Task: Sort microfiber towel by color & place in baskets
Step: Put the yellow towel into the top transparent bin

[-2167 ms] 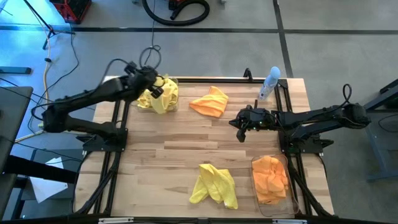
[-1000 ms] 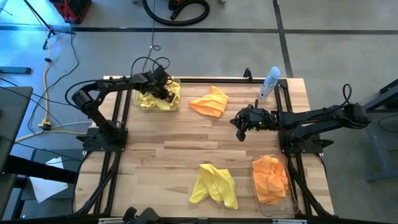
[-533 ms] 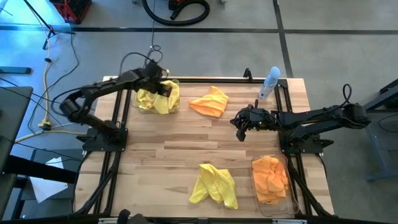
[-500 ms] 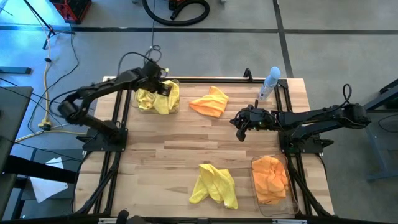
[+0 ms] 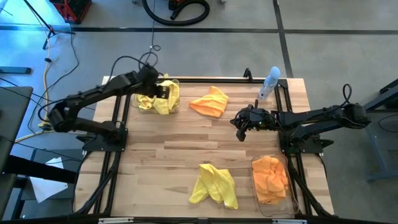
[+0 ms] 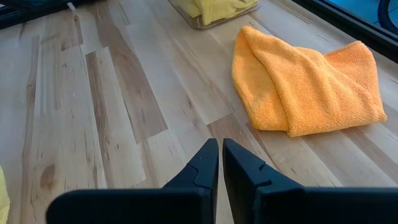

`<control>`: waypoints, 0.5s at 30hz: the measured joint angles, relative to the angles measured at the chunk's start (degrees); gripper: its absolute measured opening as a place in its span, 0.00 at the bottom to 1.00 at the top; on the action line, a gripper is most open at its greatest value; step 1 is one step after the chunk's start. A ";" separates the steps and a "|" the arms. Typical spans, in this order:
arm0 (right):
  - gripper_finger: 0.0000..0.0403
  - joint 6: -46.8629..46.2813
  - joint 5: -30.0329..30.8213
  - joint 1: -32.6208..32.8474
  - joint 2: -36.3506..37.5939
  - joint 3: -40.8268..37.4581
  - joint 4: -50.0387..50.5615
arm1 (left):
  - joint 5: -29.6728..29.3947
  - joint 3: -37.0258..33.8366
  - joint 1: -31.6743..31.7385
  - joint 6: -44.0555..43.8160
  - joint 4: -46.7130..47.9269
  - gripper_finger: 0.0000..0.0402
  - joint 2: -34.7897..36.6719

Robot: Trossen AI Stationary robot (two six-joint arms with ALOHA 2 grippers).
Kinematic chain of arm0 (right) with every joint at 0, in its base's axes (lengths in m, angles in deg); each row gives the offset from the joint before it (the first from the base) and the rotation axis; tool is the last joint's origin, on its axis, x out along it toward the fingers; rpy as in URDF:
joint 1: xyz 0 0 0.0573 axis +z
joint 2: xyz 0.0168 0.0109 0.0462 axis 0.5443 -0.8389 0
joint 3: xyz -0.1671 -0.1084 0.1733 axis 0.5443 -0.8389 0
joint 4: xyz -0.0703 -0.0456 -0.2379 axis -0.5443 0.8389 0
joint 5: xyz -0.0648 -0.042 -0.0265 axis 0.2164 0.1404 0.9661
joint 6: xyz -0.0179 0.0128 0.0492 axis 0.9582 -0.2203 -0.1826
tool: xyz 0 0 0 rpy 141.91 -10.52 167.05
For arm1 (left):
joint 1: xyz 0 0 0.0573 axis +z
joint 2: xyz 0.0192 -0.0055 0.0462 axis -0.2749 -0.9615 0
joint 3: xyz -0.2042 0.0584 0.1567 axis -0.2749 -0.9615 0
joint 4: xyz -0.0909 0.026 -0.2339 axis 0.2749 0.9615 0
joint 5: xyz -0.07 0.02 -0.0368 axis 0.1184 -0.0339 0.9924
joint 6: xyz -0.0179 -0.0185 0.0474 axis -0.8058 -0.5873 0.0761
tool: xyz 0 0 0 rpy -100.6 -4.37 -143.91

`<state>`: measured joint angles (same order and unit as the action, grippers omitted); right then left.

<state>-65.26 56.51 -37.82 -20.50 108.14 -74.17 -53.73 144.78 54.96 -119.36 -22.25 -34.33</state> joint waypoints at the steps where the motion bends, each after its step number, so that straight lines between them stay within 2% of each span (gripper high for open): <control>1: 0.05 0.02 0.00 0.00 0.00 0.00 0.02 | -0.03 0.00 -0.40 -0.95 0.75 0.19 -0.79; 7: 0.05 0.02 0.02 0.00 0.00 0.00 0.02 | -0.17 0.00 -0.85 -6.37 0.79 0.17 -6.77; 15: 0.05 -0.09 0.04 0.00 0.00 0.00 0.02 | -0.23 0.09 -0.54 -7.64 0.06 0.15 -19.09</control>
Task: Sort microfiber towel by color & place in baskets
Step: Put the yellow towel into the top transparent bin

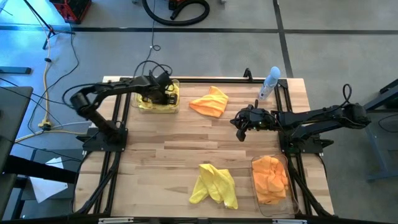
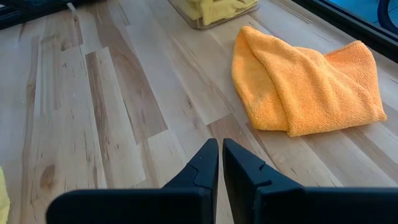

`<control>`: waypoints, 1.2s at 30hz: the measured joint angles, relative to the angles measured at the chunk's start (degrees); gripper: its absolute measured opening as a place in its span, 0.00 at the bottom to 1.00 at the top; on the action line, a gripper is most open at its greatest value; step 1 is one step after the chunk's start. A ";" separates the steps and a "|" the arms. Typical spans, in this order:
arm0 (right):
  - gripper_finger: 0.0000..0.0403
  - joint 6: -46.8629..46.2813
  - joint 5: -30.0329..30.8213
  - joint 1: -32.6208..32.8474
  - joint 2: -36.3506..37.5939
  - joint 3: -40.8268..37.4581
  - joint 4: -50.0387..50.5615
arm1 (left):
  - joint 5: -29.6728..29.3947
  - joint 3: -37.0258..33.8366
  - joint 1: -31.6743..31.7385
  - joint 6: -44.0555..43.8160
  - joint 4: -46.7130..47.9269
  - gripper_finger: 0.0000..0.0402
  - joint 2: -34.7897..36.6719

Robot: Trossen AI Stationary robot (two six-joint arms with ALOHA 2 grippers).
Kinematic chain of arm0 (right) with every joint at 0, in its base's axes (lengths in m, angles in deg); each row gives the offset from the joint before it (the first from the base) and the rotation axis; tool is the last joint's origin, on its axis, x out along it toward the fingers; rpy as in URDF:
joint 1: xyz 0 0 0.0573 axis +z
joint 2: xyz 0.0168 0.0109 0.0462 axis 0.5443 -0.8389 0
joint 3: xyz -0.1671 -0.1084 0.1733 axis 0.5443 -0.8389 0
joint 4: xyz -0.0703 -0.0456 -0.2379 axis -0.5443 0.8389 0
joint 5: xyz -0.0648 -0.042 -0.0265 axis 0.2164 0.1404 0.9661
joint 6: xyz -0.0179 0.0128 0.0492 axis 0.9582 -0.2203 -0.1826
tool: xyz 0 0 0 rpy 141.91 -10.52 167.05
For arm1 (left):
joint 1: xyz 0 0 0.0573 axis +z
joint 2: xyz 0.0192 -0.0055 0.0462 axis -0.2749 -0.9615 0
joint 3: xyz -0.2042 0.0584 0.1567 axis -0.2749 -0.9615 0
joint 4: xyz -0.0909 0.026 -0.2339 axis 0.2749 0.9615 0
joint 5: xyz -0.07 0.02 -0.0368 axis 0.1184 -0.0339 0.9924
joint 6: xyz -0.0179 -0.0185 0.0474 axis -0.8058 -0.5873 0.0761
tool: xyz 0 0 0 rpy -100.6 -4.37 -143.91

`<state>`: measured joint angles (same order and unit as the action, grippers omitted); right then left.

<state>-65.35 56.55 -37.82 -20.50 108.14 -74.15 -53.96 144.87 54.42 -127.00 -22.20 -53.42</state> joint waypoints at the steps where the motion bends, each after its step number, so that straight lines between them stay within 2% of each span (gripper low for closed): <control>1: 0.05 0.03 0.00 0.00 0.00 0.00 0.00 | 0.06 0.06 0.22 -0.40 -0.08 0.15 -1.66; 6: 0.05 -0.04 0.00 0.00 0.00 0.00 0.00 | 0.04 0.44 1.30 -1.41 -0.83 0.15 -7.63; 11: 0.05 0.09 0.00 0.00 0.00 0.00 0.00 | 0.06 0.25 1.59 -1.46 -1.75 0.15 -7.86; 25: 0.05 0.09 0.00 -0.02 0.00 0.00 0.04 | -0.58 -0.26 0.48 -2.44 0.19 0.15 5.44; 36: 0.05 0.09 0.01 -0.01 0.00 0.00 0.06 | -8.14 -0.19 0.54 -1.49 1.11 0.15 13.83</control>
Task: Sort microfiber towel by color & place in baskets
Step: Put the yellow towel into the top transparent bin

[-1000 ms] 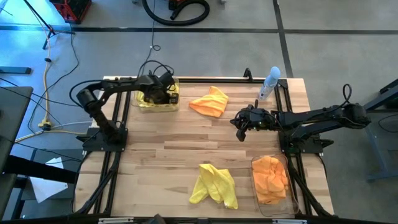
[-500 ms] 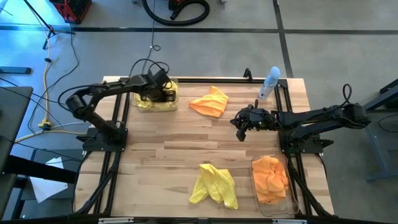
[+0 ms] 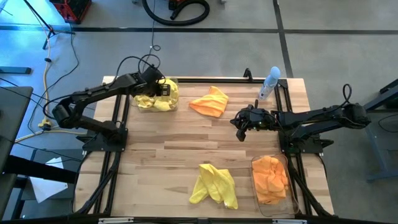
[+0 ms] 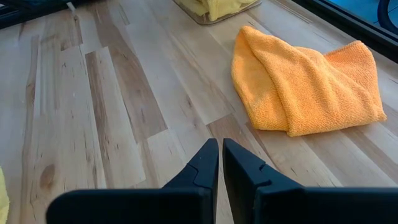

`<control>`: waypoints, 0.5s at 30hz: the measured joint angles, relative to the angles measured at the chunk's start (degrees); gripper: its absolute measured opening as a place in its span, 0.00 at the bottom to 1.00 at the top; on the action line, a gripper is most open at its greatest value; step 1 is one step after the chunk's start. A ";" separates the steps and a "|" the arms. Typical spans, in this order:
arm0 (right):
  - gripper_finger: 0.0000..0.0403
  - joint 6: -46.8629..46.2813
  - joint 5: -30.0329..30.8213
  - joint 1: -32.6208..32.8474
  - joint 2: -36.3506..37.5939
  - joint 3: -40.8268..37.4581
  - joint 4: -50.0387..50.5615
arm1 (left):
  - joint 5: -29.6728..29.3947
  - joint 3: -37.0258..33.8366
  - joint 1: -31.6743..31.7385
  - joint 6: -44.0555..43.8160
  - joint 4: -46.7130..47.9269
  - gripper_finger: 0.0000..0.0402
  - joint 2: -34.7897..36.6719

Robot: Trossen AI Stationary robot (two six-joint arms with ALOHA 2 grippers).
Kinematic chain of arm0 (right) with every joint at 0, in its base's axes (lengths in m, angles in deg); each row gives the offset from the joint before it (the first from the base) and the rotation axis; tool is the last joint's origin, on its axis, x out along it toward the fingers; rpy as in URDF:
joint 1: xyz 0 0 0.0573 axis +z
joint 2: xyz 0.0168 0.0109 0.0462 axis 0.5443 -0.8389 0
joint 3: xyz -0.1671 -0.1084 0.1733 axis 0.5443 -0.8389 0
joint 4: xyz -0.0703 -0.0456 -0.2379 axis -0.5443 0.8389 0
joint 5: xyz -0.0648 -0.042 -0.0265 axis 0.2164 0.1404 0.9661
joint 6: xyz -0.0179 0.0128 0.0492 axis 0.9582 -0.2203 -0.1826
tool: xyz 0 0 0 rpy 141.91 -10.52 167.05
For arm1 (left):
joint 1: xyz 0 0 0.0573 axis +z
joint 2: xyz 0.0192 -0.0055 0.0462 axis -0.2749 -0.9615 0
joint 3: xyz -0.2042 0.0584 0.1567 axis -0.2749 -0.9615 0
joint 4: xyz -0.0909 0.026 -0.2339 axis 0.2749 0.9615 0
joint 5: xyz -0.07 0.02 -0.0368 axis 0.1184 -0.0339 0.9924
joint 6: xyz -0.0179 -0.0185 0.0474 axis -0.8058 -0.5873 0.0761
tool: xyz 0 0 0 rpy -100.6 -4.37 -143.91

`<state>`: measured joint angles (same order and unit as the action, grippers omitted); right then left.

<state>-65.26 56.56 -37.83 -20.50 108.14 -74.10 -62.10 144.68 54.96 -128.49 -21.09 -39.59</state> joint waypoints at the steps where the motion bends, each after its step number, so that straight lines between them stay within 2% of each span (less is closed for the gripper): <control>1: 0.05 0.00 -0.01 -0.01 0.00 0.00 -0.01 | -0.99 0.01 -0.02 0.22 0.00 0.15 0.31; 8: 0.05 0.00 0.00 0.00 0.00 0.00 0.01 | -3.47 -0.49 3.72 1.67 0.35 0.15 -1.07; 15: 0.05 0.00 0.02 -0.01 0.00 0.00 0.01 | -0.55 -4.48 8.63 1.78 -1.66 0.15 -6.30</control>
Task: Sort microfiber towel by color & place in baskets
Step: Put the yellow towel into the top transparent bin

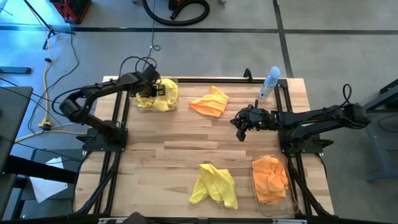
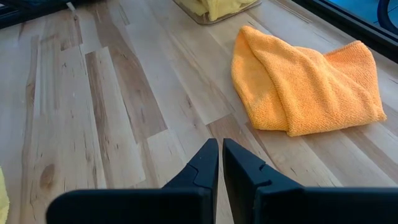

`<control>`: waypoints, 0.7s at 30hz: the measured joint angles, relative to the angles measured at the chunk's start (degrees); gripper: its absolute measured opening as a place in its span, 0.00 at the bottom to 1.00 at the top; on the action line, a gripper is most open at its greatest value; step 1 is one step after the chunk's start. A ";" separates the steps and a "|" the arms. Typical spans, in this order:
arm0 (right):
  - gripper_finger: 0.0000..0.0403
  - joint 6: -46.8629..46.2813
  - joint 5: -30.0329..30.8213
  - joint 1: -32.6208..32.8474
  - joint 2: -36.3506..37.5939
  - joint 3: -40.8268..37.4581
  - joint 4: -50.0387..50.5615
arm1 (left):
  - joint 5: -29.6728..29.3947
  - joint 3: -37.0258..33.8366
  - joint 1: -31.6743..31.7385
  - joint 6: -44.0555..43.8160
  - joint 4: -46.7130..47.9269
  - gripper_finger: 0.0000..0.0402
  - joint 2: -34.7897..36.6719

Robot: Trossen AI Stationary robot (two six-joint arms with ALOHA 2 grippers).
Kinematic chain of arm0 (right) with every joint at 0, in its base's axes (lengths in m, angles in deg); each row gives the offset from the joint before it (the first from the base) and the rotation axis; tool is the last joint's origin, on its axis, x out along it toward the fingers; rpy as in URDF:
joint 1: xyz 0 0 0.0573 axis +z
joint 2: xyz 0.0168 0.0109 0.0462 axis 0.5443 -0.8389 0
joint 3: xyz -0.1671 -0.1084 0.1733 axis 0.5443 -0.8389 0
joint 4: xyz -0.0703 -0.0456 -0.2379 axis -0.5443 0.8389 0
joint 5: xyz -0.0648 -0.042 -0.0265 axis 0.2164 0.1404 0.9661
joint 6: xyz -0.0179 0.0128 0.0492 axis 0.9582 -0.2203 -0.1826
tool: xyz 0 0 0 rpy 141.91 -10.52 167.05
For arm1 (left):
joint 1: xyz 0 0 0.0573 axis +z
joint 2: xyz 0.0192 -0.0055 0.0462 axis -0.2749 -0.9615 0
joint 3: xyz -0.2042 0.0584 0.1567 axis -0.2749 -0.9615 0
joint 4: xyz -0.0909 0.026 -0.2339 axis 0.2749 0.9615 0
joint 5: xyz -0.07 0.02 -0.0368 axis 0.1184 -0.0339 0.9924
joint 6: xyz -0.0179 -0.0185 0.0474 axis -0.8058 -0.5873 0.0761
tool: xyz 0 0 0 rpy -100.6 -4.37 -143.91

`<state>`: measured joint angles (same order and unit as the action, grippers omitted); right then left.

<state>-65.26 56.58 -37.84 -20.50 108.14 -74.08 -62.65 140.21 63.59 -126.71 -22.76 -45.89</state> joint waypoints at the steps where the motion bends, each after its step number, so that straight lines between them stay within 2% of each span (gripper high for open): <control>1: 0.05 0.00 0.01 0.01 0.00 0.00 0.00 | 0.38 -0.58 0.42 0.15 -0.68 0.15 -0.86; 4: 0.05 0.00 0.01 0.00 0.00 0.00 0.00 | 2.67 -2.04 1.25 1.40 -2.90 0.15 -2.87; 10: 0.05 0.00 0.01 0.02 0.00 0.00 0.00 | 3.19 -2.24 1.05 1.48 -3.73 0.15 -3.33; 21: 0.05 0.00 0.01 0.02 0.00 0.00 0.84 | 4.53 -1.87 0.95 3.49 -3.35 0.15 7.38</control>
<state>-65.26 56.60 -37.82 -20.50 108.14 -73.24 -58.12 138.34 64.55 -123.22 -26.11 -38.51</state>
